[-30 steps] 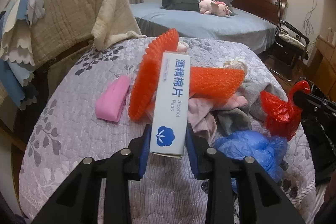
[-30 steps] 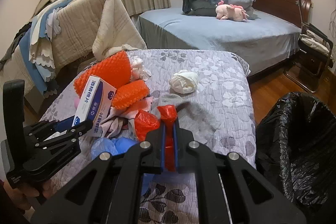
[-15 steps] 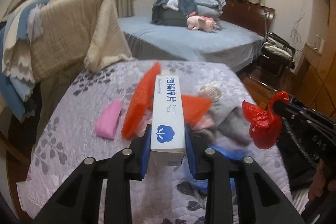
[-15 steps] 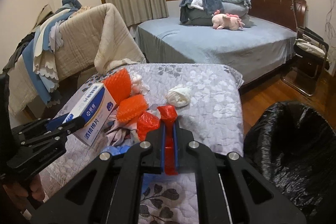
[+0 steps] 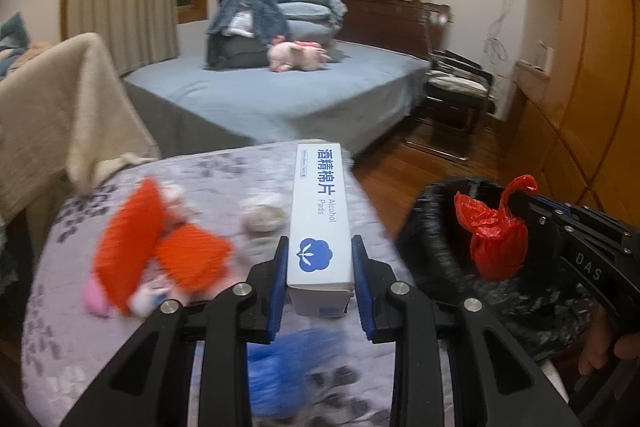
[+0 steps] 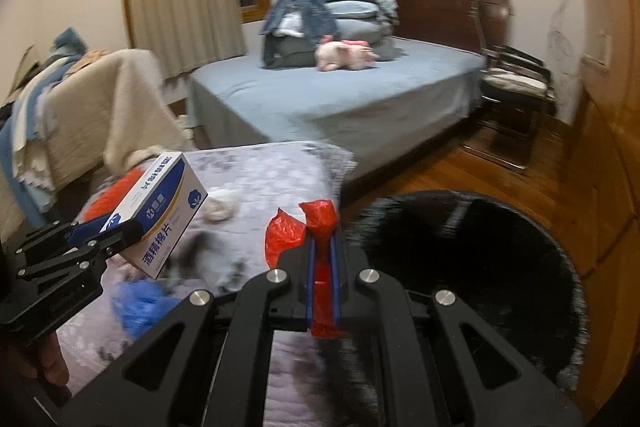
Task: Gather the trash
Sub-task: 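Carry the box and red bag over the bin and open both tools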
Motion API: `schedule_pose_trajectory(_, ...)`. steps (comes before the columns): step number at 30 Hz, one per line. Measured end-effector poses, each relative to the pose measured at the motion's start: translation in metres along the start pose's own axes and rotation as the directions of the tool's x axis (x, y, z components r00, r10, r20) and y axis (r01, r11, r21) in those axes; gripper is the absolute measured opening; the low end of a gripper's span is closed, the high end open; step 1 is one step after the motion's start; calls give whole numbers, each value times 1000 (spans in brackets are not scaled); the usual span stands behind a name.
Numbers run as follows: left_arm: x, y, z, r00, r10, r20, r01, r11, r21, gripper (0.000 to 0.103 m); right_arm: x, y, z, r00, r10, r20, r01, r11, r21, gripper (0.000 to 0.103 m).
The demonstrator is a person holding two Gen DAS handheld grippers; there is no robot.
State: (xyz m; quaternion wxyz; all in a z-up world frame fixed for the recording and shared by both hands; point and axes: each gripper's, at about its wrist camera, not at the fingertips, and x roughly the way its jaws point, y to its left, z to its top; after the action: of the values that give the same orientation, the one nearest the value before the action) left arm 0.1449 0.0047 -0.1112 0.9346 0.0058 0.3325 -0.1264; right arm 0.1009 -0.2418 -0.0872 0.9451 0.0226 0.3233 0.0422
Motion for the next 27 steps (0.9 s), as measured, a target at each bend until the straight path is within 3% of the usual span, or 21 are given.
schedule_pose_trajectory(9,35,-79,17,989,-146,4,145,987,74,30,-6,-74,-12,990,-142,-13,143,987,73,6)
schedule_pose_trajectory(21,75,-164,27,951,-302,-62,308,943,125,31,-3,-136,-30,957,-283,-59,288,949,131,11)
schedule_pose_trajectory(24,80,-170,22,944,-318,-84,327,935,134,53,-3,-144,-35,950,-304,-73,311,939,144,32)
schedule_pose_trajectory(26,78,-166,20,946,-316,-75,323,937,131,61,-5,-147,-37,942,-326,-73,334,931,148,58)
schedule_pose_trajectory(27,77,-163,19,949,-305,-74,313,941,130,67,-6,-147,-38,938,-338,-70,345,926,150,65)
